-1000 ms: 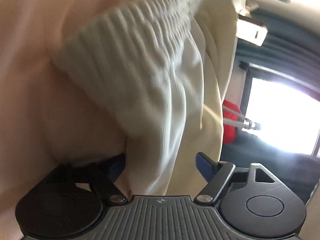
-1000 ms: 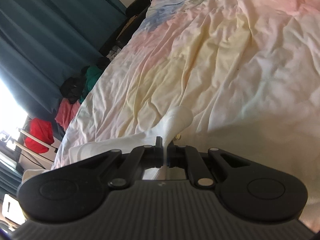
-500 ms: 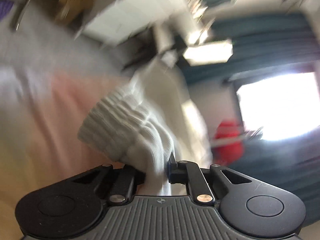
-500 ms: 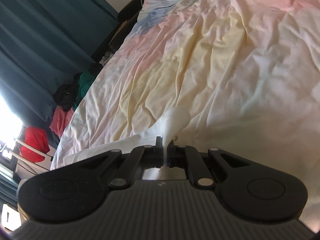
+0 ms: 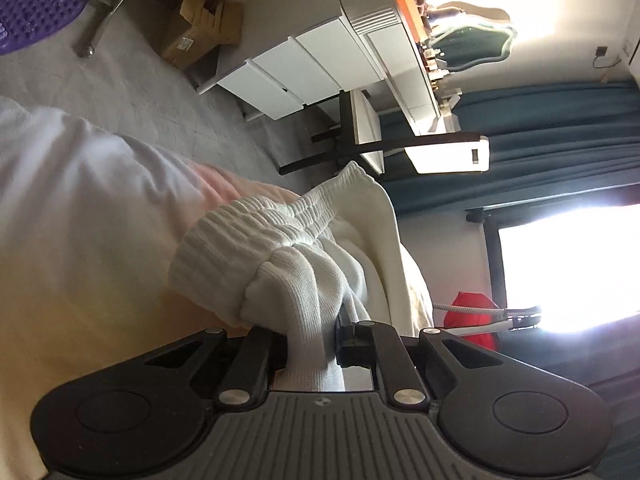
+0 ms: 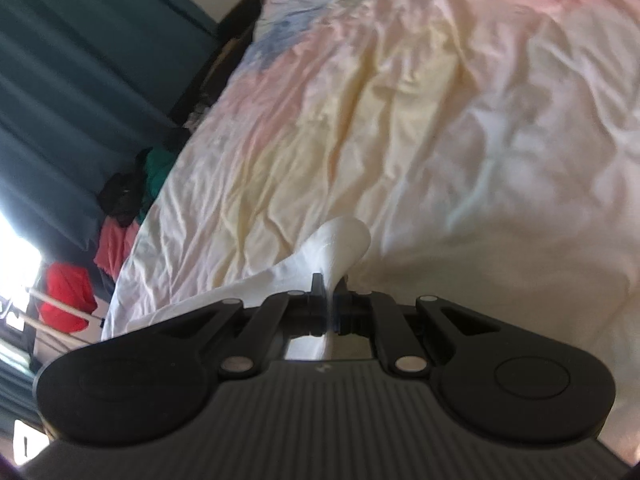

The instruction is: Fold clothes

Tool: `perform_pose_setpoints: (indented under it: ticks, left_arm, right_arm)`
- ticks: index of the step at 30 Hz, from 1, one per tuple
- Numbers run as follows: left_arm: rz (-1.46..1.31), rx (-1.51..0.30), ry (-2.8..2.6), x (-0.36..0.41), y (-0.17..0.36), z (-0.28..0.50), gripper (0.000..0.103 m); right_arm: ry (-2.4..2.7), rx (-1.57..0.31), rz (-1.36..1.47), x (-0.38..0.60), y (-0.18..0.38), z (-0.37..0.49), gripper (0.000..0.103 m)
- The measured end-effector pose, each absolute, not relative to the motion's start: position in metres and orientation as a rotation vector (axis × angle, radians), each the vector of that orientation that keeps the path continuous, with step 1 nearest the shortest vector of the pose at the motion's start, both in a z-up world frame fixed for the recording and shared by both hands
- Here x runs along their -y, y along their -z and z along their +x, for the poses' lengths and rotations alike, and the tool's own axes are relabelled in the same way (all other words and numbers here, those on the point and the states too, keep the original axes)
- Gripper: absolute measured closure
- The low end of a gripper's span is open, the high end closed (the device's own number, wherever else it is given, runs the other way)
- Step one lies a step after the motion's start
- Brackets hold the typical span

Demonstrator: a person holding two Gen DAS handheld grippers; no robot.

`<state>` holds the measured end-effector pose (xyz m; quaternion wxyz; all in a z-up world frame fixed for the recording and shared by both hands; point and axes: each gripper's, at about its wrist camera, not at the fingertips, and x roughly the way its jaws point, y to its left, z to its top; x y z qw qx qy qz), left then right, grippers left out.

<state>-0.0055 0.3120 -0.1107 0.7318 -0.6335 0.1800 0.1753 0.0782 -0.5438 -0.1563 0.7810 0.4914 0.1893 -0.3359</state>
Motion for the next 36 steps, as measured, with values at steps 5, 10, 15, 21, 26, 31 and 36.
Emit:
perform_pose_setpoints:
  ticks: [5, 10, 15, 21, 26, 31, 36]
  left_arm:
    - [-1.389, -0.431, -0.375, -0.333, 0.109, -0.011, 0.091]
    - [-1.322, -0.482, -0.377, -0.332, 0.106, -0.004, 0.091]
    - [-1.25, -0.527, -0.415, -0.328, 0.099, 0.0, 0.089]
    - [-1.118, -0.61, -0.455, -0.322, 0.087, 0.01, 0.082]
    - [-0.925, -0.655, -0.476, -0.302, 0.064, 0.014, 0.049]
    - [-0.662, -0.624, -0.55, -0.259, 0.034, 0.012, 0.019]
    - [-0.42, -0.558, -0.502, -0.203, 0.017, 0.01, 0.009]
  right_arm:
    - [0.706, -0.235, 0.807, 0.523, 0.117, 0.074, 0.097]
    - [0.879, -0.277, 0.756, 0.508, 0.109, 0.068, 0.097]
    - [1.02, -0.558, 0.896, 0.526, 0.153, 0.069, 0.097]
    - [1.01, -0.561, 0.897, 0.525, 0.151, 0.072, 0.094]
    - [1.013, -0.561, 0.857, 0.522, 0.142, 0.074, 0.053]
    - [1.027, -0.452, 0.73, 0.512, 0.116, 0.072, 0.024]
    - [0.882, -0.389, 0.624, 0.481, 0.084, 0.078, 0.024]
